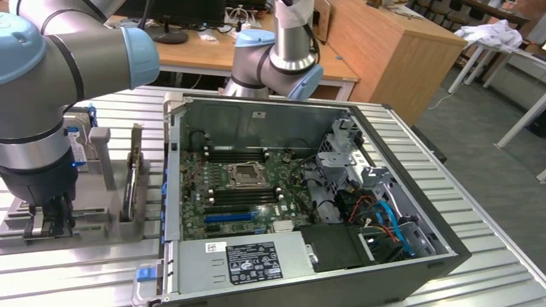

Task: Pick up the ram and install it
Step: 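Pick up the ram and move it above insertion slot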

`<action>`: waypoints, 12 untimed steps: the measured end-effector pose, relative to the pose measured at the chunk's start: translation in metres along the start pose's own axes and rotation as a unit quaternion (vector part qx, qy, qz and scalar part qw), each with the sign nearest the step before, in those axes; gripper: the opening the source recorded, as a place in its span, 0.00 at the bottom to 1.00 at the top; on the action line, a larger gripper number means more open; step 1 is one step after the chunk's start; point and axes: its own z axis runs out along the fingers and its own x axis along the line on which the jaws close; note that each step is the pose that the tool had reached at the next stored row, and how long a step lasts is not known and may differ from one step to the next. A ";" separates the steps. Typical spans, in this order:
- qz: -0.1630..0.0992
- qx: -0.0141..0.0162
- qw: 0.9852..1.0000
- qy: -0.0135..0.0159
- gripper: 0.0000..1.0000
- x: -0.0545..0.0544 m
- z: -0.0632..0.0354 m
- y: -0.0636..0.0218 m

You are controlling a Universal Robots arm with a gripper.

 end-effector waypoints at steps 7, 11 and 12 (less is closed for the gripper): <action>0.000 0.000 1.000 0.000 0.23 -0.001 0.0000 0.0000; 0.000 0.000 1.000 0.000 0.23 -0.001 0.0000 0.0001; 0.000 0.000 1.000 0.000 0.23 -0.001 -0.0001 0.0001</action>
